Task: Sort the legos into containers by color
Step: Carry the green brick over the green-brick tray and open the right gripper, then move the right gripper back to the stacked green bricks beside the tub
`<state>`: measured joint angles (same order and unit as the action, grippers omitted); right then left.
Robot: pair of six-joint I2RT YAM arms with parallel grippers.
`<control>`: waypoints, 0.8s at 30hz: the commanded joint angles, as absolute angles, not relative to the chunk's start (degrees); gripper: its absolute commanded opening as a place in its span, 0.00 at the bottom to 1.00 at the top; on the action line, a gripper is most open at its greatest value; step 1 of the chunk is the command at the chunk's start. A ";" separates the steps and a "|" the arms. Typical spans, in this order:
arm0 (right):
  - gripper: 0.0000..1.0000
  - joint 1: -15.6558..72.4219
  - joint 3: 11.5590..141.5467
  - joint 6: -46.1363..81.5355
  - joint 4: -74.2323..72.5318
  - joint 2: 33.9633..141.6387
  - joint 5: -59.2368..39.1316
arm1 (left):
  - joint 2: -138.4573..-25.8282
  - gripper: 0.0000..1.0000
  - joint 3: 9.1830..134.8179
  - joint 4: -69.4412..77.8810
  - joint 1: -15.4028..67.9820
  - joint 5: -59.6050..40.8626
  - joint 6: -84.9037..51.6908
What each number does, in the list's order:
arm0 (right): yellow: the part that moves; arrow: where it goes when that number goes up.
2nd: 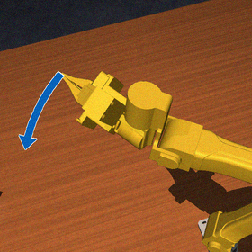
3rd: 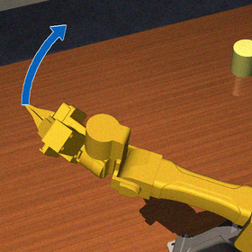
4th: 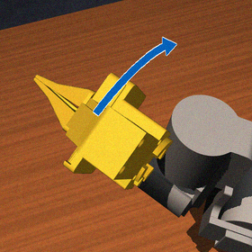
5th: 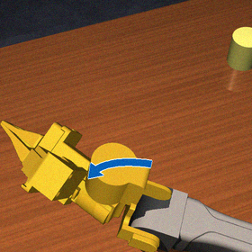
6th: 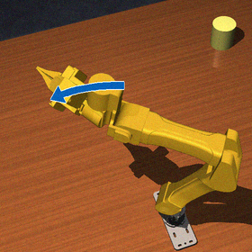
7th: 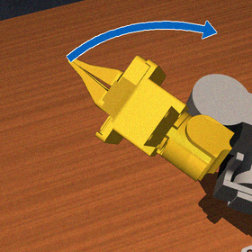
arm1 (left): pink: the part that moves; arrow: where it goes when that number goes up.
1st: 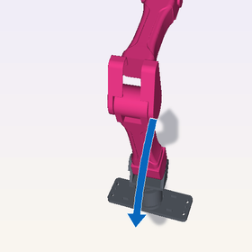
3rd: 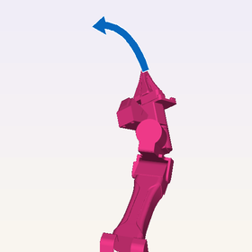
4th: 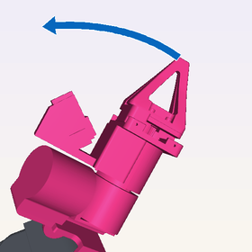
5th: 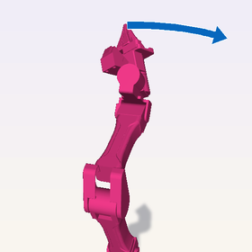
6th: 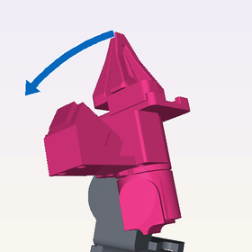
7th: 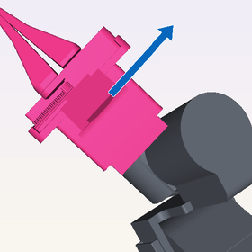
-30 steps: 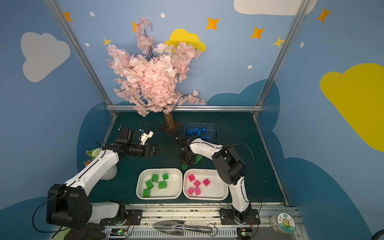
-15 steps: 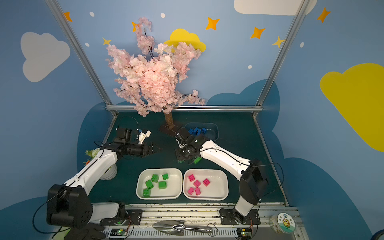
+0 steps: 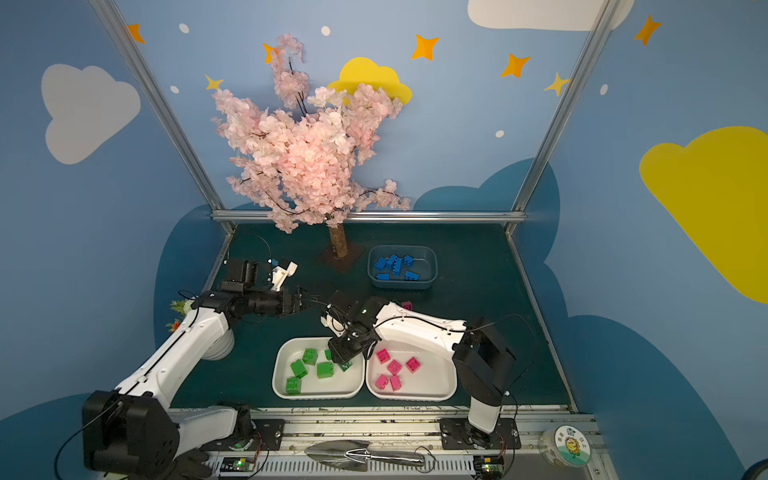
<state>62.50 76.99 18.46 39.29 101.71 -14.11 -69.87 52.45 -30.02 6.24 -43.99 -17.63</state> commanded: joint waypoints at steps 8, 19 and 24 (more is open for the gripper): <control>0.62 53.09 76.88 19.44 45.86 93.95 -13.58 | -67.28 0.99 50.10 -29.34 5.93 -45.41 -19.74; 0.64 37.02 77.08 28.82 49.85 93.09 -7.06 | -66.09 0.99 48.31 -28.51 5.96 -45.66 -20.87; 0.64 33.46 75.50 35.82 45.16 96.59 -9.06 | -66.49 0.99 48.11 -28.04 5.96 -45.81 -21.04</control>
